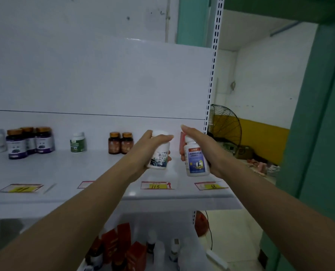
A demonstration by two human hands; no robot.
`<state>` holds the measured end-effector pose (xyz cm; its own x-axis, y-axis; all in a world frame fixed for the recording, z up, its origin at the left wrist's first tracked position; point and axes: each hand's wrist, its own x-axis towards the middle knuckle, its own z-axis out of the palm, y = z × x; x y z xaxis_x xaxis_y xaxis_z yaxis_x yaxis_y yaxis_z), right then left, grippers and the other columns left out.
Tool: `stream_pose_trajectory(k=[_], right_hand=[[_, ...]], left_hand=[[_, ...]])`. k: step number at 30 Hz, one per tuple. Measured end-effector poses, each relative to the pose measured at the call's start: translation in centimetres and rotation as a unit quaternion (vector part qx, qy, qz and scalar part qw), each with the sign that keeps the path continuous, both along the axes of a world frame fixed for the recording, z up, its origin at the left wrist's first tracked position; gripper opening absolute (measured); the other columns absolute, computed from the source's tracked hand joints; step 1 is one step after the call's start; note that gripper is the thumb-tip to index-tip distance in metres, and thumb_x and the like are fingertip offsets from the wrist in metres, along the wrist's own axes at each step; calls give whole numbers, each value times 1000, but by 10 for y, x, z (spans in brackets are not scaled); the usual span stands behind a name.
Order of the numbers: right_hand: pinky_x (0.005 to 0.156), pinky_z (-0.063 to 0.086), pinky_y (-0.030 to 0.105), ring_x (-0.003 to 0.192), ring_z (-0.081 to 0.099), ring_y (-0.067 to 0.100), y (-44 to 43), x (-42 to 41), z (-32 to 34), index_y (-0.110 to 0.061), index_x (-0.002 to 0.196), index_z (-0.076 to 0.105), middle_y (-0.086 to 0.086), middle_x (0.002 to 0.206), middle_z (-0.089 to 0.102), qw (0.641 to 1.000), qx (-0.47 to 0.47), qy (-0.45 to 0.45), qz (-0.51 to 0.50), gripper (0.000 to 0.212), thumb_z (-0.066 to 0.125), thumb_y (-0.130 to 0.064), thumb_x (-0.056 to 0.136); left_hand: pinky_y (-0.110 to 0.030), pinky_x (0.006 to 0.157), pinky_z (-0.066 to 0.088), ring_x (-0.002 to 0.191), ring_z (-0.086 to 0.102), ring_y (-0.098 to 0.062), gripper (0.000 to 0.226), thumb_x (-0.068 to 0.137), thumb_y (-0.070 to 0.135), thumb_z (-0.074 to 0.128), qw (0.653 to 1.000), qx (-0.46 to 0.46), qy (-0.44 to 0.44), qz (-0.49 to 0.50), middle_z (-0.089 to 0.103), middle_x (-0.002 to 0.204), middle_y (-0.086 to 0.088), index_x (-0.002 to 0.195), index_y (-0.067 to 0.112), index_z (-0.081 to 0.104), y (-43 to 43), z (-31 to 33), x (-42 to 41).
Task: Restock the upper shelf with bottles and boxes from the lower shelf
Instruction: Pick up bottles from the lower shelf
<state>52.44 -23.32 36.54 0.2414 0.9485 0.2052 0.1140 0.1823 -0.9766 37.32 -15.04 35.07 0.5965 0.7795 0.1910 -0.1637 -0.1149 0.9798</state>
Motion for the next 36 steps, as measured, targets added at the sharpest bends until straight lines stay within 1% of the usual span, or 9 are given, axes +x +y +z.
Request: stream_pose_trajectory(k=[3,7,14,18,21,23,26,29,36], right_hand=[[71,53,32,59,63,22,36,29,-3,-17,63,64,6,63,67,1000,-12,-19,-10,39,61,-51,83],[69,54,30,61,64,21,83,66,-11,-18,79,62,8,71,68,999,-29,-23,9,33,60,-51,84],[66,54,30,59,62,22,149,107,-23,-16,74,60,8,68,66,998,-57,-12,38,33,64,-48,81],[66,54,31,56,62,21,170,116,-29,-16,73,61,7,66,66,997,-65,-4,36,33,65,-48,81],[66,54,31,55,62,20,178,119,-31,-16,73,61,5,62,67,997,-71,-3,28,33,65,-47,81],[66,54,31,56,63,20,182,120,-32,-16,74,61,4,62,67,997,-69,-3,29,32,64,-47,82],[69,54,31,57,63,20,187,121,-33,-17,74,61,2,61,68,997,-74,-12,32,33,62,-49,83],[71,55,31,56,64,17,193,119,-34,-18,74,60,-1,58,68,996,-81,-13,27,34,59,-49,84],[64,55,26,55,64,15,203,115,-35,-18,76,61,-2,58,68,996,-78,-16,41,33,57,-48,86]], left_hand=[[-43,85,52,86,65,-27,37,84,33,67,998,31,26,40,65,104,-15,112,14,54,35,-3,32],[-49,95,50,101,65,-29,39,82,30,69,990,70,92,80,67,109,-13,113,8,59,85,-9,69],[-45,95,51,105,62,-28,40,76,18,77,973,73,164,145,63,115,-12,110,9,58,152,-30,108],[-35,85,49,100,58,-24,32,79,18,74,961,94,180,185,60,111,-10,106,11,60,171,-42,126],[-47,96,48,106,56,-31,38,74,24,78,951,117,184,220,61,110,-9,109,14,66,180,-47,137],[-51,95,48,105,56,-33,36,71,25,80,945,128,179,243,60,106,-8,104,14,69,186,-50,141],[-41,89,51,99,60,-29,32,74,18,78,936,139,172,273,63,104,-10,100,8,65,189,-51,142],[-30,78,46,93,55,-20,33,77,17,75,925,146,178,301,60,105,-6,104,9,58,194,-55,144],[-21,76,39,87,48,-15,38,82,24,71,879,228,255,332,50,114,-11,113,5,59,198,-47,153]])
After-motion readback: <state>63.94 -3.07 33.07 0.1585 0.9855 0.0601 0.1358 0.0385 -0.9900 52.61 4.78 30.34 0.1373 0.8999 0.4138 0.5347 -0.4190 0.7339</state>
